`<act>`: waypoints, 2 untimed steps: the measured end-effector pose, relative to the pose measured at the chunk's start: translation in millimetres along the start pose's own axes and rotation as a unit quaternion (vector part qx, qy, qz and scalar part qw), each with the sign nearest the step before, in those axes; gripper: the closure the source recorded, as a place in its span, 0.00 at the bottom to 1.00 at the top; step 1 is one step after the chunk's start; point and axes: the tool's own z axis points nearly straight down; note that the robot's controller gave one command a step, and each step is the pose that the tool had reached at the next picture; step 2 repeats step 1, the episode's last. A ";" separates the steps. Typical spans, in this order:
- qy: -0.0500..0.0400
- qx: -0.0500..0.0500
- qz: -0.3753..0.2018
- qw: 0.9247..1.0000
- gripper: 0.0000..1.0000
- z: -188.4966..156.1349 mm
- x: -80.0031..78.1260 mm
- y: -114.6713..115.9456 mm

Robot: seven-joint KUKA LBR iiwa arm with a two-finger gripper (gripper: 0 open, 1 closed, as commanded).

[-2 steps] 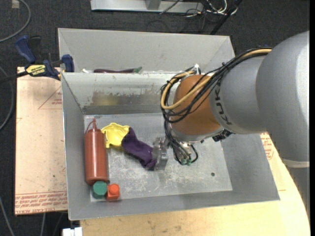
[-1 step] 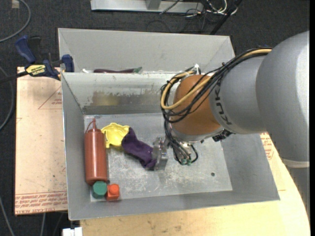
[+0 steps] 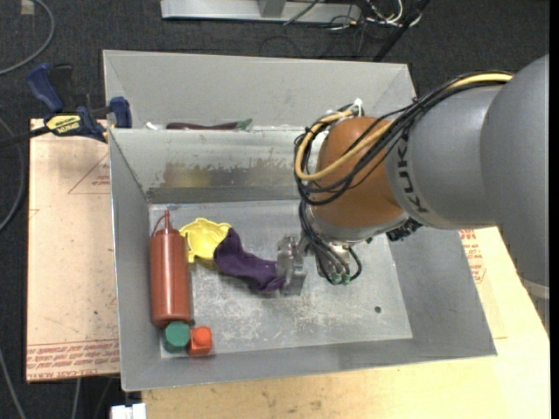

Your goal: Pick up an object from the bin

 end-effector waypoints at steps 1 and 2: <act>-0.008 -0.001 -0.030 1.000 1.00 -164.7 -44.8 4.0; -0.008 -0.001 -0.030 1.000 1.00 -164.7 -44.8 4.0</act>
Offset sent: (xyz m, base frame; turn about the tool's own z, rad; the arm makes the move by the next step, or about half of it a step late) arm 0.0000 0.0000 0.0000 0.0000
